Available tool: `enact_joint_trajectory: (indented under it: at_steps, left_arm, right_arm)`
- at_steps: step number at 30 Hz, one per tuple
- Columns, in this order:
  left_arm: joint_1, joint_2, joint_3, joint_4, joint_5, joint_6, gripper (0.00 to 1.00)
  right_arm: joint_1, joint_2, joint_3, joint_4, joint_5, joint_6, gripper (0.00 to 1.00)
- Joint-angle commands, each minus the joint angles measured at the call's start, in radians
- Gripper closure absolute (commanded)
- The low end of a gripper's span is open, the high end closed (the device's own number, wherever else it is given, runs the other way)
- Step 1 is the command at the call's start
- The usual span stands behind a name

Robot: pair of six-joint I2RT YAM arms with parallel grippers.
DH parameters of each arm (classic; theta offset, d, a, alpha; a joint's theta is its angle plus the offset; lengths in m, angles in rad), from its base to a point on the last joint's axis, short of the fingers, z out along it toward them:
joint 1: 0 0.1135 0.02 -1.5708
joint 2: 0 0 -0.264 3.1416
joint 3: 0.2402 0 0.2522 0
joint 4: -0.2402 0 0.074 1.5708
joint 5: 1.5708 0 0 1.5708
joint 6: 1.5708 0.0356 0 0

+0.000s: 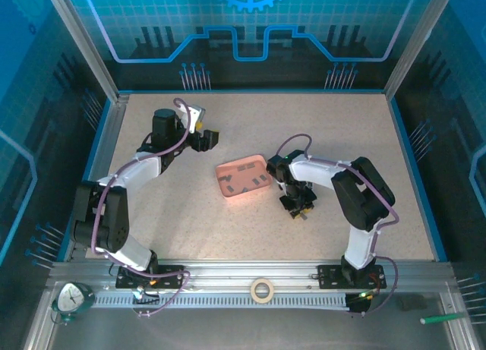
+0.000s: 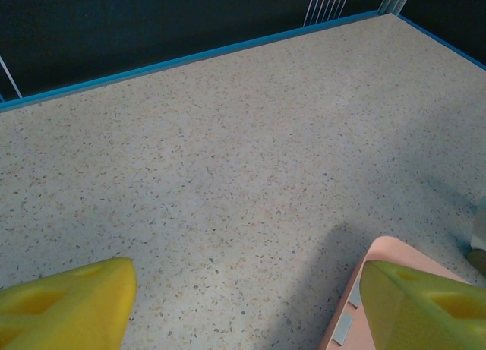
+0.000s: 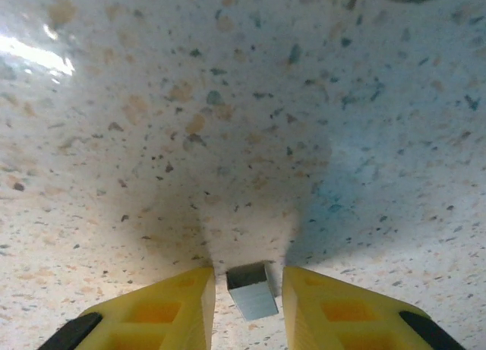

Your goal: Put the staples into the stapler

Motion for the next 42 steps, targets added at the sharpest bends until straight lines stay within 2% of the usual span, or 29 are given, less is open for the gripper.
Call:
enact_joint_trajectory:
  at_steps: [1,15,20,23,27,38,42]
  left_arm:
    - [-0.008,-0.033,-0.003,-0.018,0.035,0.000,0.21]
    - [-0.016,-0.042,-0.006,-0.039,0.036,0.015,0.22]
    - [-0.019,-0.040,-0.011,-0.033,0.036,0.014,0.22]
    - [-0.019,-0.041,-0.016,-0.029,0.036,0.012,0.22]
    - [-0.020,-0.043,-0.023,-0.023,0.037,0.011,0.22]
    - [-0.020,-0.053,-0.042,-0.004,0.035,0.006,0.22]
    - [-0.021,-0.060,-0.048,-0.001,0.035,0.003,0.22]
  right_arm:
    - [-0.012,0.024,-0.020,0.007,0.000,0.004,0.70]
    - [-0.024,-0.005,-0.063,0.017,-0.028,0.043,0.81]
    - [-0.036,-0.056,-0.090,0.022,-0.044,0.109,0.80]
    - [-0.040,-0.083,-0.103,0.026,-0.057,0.150,0.73]
    - [-0.039,-0.112,-0.111,0.023,-0.066,0.190,0.68]
    - [-0.049,-0.101,-0.133,0.081,-0.104,0.219,0.72]
    - [-0.049,-0.090,-0.131,0.085,-0.112,0.220,0.77]
